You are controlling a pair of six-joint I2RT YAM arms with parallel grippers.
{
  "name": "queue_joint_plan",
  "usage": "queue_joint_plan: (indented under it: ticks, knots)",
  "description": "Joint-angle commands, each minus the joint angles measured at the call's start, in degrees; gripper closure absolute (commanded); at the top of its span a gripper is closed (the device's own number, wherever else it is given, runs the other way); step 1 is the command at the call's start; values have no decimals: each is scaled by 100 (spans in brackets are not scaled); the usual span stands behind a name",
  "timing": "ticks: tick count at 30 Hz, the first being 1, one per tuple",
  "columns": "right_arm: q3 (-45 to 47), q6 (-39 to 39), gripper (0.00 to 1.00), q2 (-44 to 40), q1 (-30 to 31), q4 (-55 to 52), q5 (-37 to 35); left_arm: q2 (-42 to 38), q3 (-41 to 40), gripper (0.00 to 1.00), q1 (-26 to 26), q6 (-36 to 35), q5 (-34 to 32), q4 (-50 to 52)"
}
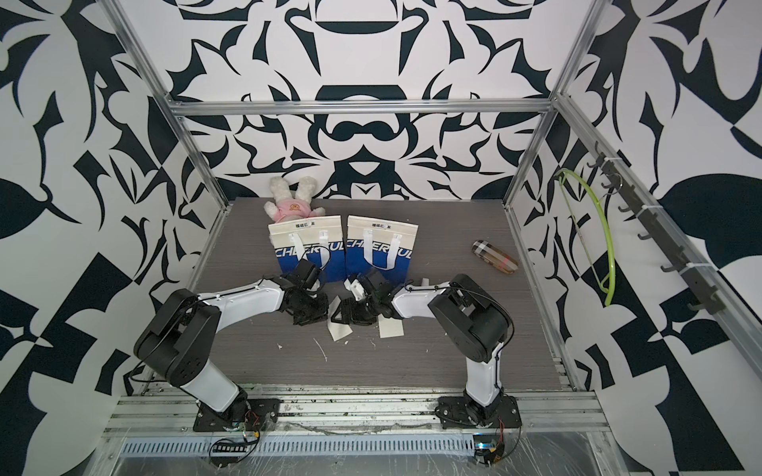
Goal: Staple the receipts to the bags
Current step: Pick up the receipt from the center of the board.
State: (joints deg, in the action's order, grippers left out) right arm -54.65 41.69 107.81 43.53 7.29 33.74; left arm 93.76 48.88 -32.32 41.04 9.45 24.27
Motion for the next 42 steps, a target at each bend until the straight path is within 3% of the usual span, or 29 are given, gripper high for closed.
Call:
queue_joint_plan:
  ticks: [1, 4, 8, 12, 22, 26, 28, 31, 34, 37, 42]
  knots:
    - [8, -197, 33, 563, -29, -1310, -761, 112, -118, 92, 15, -61, -4, 685]
    - [-121, -304, 33, 595, -20, -1722, -1002, 57, -83, 92, 10, -61, 8, 735]
    - [-180, -398, 50, 597, -20, -2062, -1247, -48, -68, 92, 11, -43, -13, 787]
    - [-99, -413, 55, 464, -14, -2102, -1477, -127, -54, 92, 13, -52, -31, 849]
    - [-7, -429, 81, 162, -11, -1885, -1414, -327, 149, 88, 15, -104, -148, 1053]
    - [60, -422, 86, 32, -11, -1841, -1392, -589, 348, 73, 23, -122, -389, 1388]
    - [192, -389, 86, -182, -11, -1676, -1387, -993, 318, 44, 23, -115, -406, 1375]
    - [415, -347, 86, -613, -11, -1432, -1456, -1757, -87, 24, 21, 20, 53, 902]
    - [631, -337, 86, -1075, -11, -1191, -1480, -2455, -714, 16, 41, 405, 272, 316]
    - [902, -279, 86, -1516, -21, -810, -1477, -2824, -1258, 16, 76, 704, 490, -376]
    - [1273, -98, 86, -2157, -21, -68, -1432, -2845, -1507, 16, 85, 769, 1017, -1328]
